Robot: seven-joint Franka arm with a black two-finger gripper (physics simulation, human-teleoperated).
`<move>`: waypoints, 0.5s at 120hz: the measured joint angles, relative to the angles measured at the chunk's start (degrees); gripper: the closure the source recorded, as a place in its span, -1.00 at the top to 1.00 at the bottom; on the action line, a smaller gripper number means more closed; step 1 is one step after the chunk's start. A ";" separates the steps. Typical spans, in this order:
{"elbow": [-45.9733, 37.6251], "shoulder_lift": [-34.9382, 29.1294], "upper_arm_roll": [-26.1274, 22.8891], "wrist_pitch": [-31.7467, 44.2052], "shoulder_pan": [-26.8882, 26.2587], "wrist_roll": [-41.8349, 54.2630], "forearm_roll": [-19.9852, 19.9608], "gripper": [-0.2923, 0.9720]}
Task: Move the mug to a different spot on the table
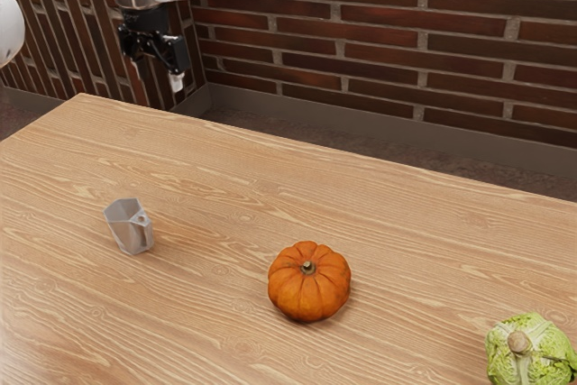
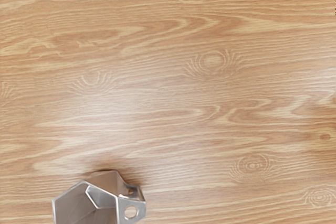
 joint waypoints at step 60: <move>-13.72 -4.52 0.94 8.28 -3.84 17.52 9.45 0.51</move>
